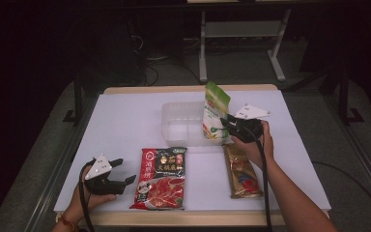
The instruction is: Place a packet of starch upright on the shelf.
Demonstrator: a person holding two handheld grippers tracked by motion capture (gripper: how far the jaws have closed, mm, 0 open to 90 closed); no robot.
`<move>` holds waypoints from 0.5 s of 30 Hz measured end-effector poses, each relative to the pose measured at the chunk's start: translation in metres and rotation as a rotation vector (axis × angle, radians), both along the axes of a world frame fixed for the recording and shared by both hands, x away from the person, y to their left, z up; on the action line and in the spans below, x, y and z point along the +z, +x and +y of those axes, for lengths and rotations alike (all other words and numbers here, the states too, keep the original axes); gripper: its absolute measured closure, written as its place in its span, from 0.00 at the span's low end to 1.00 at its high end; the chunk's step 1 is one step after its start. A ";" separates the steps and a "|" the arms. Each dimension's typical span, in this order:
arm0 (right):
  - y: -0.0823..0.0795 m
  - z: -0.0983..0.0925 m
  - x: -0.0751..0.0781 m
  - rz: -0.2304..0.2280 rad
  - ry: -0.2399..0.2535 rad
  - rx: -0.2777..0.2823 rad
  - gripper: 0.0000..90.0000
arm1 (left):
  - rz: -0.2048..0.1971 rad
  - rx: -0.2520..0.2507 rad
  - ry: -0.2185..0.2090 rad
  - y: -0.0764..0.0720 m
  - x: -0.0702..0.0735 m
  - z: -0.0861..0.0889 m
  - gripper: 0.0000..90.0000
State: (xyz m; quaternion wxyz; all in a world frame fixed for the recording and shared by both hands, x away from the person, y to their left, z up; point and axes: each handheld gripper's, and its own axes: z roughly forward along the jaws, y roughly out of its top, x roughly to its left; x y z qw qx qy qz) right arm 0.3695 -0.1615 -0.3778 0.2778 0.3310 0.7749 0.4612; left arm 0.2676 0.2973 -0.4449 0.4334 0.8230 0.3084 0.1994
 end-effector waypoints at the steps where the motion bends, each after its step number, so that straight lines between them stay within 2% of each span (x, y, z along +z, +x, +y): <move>1: -0.002 -0.002 0.000 -0.004 0.002 0.000 0.81 | 0.000 0.000 0.000 0.000 0.000 0.000 0.23; 6: -0.010 -0.011 0.000 -0.006 0.011 0.004 0.80 | -0.001 -0.003 0.009 0.000 -0.001 -0.001 0.23; 9: -0.018 -0.017 0.000 -0.002 0.014 0.025 0.79 | -0.004 -0.006 0.017 0.000 -0.001 -0.001 0.23; 11: -0.024 -0.022 0.000 -0.005 -0.003 0.034 0.78 | -0.003 -0.005 0.015 0.000 -0.001 -0.001 0.23; 15: -0.035 -0.038 0.000 0.012 0.007 0.031 0.75 | -0.003 -0.006 0.018 0.001 -0.002 -0.001 0.23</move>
